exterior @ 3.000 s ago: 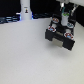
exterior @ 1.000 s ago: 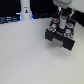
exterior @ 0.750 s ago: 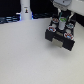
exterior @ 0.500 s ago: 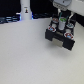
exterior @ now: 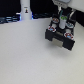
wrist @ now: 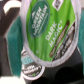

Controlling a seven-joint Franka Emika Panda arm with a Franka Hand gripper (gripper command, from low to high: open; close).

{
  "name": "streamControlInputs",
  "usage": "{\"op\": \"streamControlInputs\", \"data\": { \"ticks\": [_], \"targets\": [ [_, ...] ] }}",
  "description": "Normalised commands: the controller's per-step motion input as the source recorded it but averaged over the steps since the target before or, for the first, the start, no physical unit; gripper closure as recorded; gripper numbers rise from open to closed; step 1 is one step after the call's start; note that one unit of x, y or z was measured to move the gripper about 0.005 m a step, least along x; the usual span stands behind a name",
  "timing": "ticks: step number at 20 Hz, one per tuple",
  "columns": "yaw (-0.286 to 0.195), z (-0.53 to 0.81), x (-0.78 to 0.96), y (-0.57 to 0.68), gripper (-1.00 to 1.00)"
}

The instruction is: Open the kcup holder, insert the kcup into the holder, and close the kcup holder

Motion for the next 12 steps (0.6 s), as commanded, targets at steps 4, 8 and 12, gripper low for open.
{"op": "streamControlInputs", "data": {
  "ticks": [4,8,12],
  "targets": [
    [0.004,-0.22,-0.01,-0.05,1.0],
    [0.041,-0.32,-0.02,-0.01,1.0],
    [0.046,-0.23,0.08,0.13,1.0]
  ]
}}
